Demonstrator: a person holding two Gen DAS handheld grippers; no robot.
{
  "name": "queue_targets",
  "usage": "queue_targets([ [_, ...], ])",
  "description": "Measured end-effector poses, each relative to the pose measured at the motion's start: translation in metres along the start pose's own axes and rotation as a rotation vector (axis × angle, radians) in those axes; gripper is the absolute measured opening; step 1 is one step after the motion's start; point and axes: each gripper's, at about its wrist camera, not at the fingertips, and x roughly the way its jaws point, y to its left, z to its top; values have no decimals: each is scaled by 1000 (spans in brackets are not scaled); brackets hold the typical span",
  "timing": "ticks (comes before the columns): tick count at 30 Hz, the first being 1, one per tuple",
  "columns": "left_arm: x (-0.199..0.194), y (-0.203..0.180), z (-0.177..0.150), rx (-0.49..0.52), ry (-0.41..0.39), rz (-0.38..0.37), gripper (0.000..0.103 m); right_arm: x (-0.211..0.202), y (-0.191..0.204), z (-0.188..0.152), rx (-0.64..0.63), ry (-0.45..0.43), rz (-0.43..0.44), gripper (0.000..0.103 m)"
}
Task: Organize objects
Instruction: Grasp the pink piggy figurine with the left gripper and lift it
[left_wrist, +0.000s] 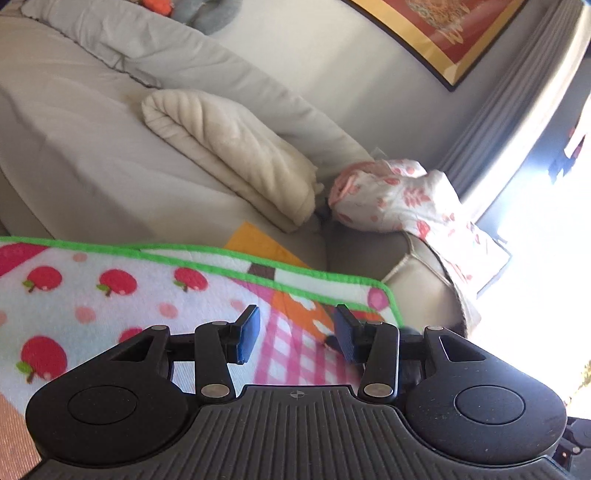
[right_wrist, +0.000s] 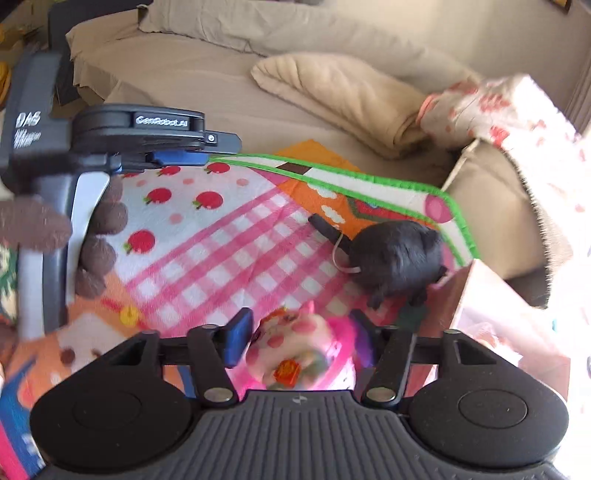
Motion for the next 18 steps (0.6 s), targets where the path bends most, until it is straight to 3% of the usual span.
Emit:
queue_targets([
  [1, -3, -4, -6, 17, 27, -18, 48, -6, 0, -7, -17, -20, -13, 78],
  [5, -18, -23, -29, 97, 113, -79, 48, -29, 0, -35, -23, -50, -21, 78],
  [10, -28, -61, -57, 233, 231, -209, 48, -52, 0, -75, 37, -95, -13, 85],
  [14, -23, -91, -83, 331, 242, -144, 48, -58, -2, -105, 122, -100, -16, 87],
  [18, -14, -101, -103, 297, 259, -106, 49, -58, 0, -132, 177, -121, -50, 94],
])
